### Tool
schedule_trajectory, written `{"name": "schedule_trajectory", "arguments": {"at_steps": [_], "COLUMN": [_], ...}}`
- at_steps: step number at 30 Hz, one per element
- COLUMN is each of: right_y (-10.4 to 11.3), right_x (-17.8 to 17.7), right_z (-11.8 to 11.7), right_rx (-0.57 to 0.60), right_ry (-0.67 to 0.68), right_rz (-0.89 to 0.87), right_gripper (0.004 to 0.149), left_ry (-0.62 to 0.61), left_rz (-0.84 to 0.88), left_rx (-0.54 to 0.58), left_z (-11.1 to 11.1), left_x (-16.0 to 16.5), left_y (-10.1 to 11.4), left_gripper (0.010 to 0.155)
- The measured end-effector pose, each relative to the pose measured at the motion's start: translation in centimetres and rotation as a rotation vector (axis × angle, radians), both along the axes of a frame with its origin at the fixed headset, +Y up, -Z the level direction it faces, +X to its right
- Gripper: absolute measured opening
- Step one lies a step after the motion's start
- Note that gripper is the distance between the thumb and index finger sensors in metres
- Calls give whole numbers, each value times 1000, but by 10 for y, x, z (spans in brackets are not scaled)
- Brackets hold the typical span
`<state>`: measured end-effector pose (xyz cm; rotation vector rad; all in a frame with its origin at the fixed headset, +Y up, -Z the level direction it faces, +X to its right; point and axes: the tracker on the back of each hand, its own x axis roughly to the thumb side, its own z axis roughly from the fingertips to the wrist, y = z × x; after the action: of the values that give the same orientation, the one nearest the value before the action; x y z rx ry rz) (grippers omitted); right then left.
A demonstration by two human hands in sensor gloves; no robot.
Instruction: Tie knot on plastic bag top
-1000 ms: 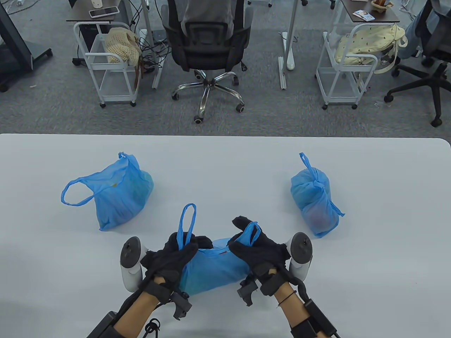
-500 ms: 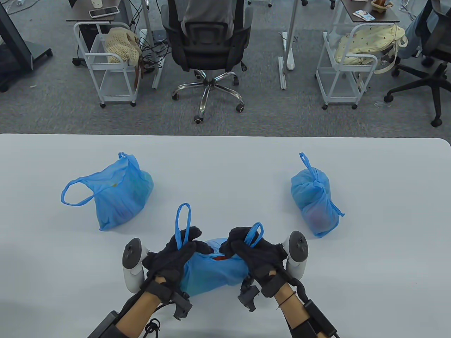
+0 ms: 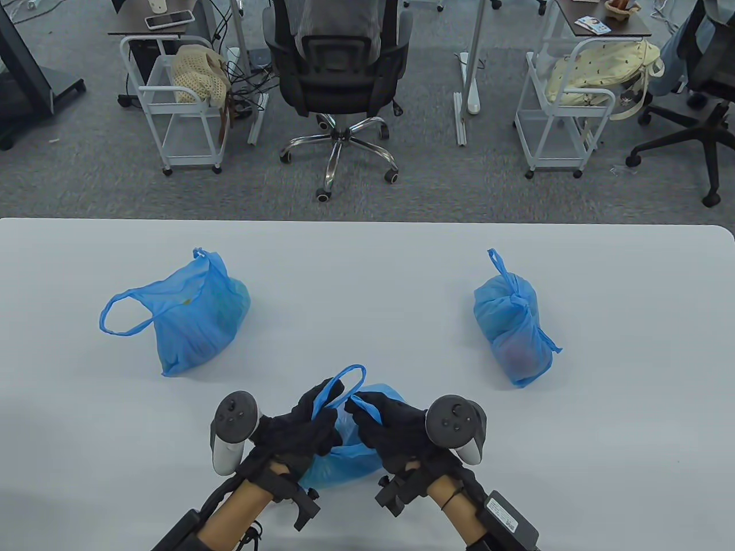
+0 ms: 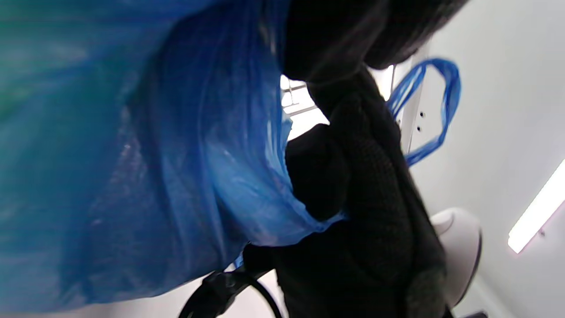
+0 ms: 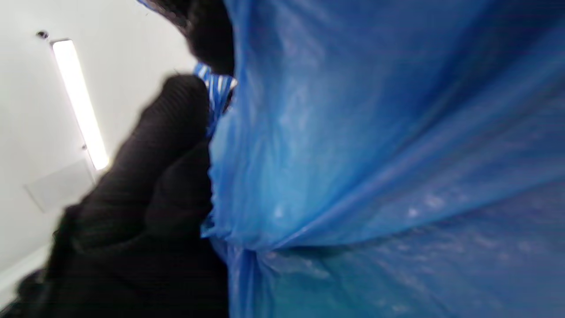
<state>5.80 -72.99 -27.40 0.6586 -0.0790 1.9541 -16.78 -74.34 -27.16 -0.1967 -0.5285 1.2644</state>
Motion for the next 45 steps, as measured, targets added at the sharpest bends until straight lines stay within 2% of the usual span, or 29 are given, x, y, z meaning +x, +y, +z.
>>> {"name": "schedule_trajectory", "arguments": {"at_steps": [3, 5, 9, 13, 15, 17, 20, 21, 22, 24, 25, 26, 27, 30, 32, 34, 36, 38, 41, 43, 45], "right_y": [3, 6, 13, 18, 20, 19, 17, 16, 15, 13, 12, 10, 8, 3, 3, 5, 8, 10, 12, 12, 11], "right_x": [-5, -7, -13, -22, -25, -25, -27, -27, -26, -23, -21, -19, -16, -2, 2, 5, 4, 1, -4, -4, -2], "right_z": [6, 9, 18, 29, 32, 31, 29, 29, 28, 24, 21, 19, 16, 6, 4, 5, 7, 11, 15, 15, 13], "right_rx": [91, 144, 267, 430, 462, 448, 417, 411, 399, 362, 326, 294, 248, 89, 44, 57, 125, 170, 198, 198, 159], "right_ry": [-13, -44, -109, -161, -175, -174, -155, -151, -145, -118, -97, -82, -50, -41, -45, -81, -72, -76, -76, -73, -70], "right_rz": [96, 132, 260, 415, 457, 471, 464, 465, 456, 406, 365, 338, 286, 80, -29, -49, 0, 20, 49, 56, 44], "right_gripper": [38, 38, 38, 39, 38, 37, 37, 37, 37, 40, 42, 45, 48, 49, 42, 38, 37, 36, 35, 35, 35], "left_ry": [-86, -86, -62, 41, 129, 195, 201, 197, 194, 187, 185, 178, 170, 174, 126, 21, -23, -45, -12, 20, 12], "left_rz": [-118, -145, -166, -178, -159, -101, -67, -61, -53, -17, 20, 52, 98, 225, 267, 256, 193, 106, 41, 70, 120], "left_rx": [78, 104, 122, 151, 145, 127, 88, 81, 72, 44, 14, -11, -50, -155, -169, -150, -99, -29, 29, 10, -35], "left_z": [5, 7, 11, 16, 18, 16, 12, 11, 10, 8, 6, 5, 3, -2, -5, -8, -7, -5, 0, 1, 0], "left_x": [8, 10, 12, 14, 12, 7, 3, 3, 2, 0, -2, -3, -5, -12, -12, -10, -6, -2, 2, 1, 0], "left_y": [4, 5, 5, 4, 2, 1, -3, -3, -4, -6, -8, -9, -12, -22, -25, -25, -21, -16, -12, -13, -15], "left_gripper": [78, 87, 94, 90, 73, 53, 44, 48, 43, 49, 43, 49, 45, 46, 47, 53, 67, 71, 63, 53, 49]}}
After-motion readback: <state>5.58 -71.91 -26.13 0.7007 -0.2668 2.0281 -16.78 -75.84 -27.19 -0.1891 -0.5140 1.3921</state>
